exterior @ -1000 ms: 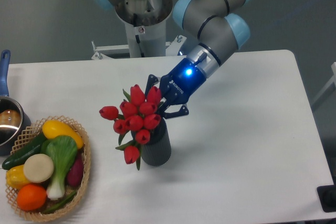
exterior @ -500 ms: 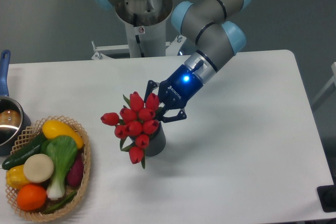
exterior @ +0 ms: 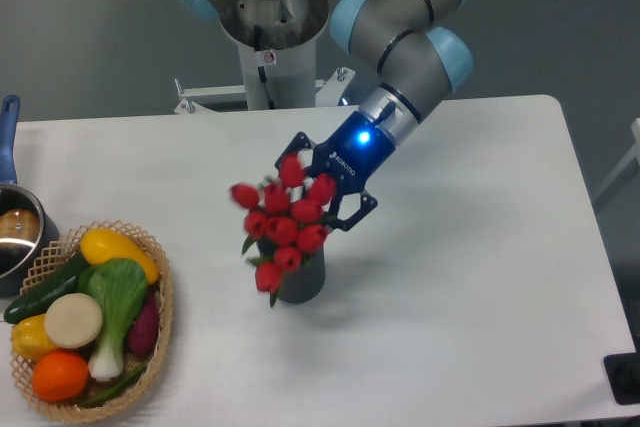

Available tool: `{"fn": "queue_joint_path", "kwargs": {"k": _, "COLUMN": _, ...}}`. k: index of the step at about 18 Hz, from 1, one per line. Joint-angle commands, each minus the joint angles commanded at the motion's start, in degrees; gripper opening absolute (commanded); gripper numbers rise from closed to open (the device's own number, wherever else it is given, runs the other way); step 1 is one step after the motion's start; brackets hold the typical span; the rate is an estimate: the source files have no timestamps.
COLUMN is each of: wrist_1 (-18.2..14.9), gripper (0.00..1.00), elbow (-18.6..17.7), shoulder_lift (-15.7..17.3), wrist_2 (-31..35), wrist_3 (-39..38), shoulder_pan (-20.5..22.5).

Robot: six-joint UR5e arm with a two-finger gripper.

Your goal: Insert the flowers into the vase

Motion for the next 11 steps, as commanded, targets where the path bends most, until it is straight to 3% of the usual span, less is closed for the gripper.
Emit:
{"fn": "queue_joint_path", "kwargs": {"k": 5, "wrist_1": -0.09, "gripper": 1.00, "elbow": -1.06, "shoulder_lift": 1.67, "wrist_2": 0.44, "wrist_3": -0.17, "shoulder_pan": 1.93}}
{"fn": "queue_joint_path", "kwargs": {"k": 11, "wrist_1": -0.09, "gripper": 1.00, "elbow": -0.71, "shoulder_lift": 7.03, "wrist_2": 12.11, "wrist_3": 0.00, "shoulder_pan": 7.02}}
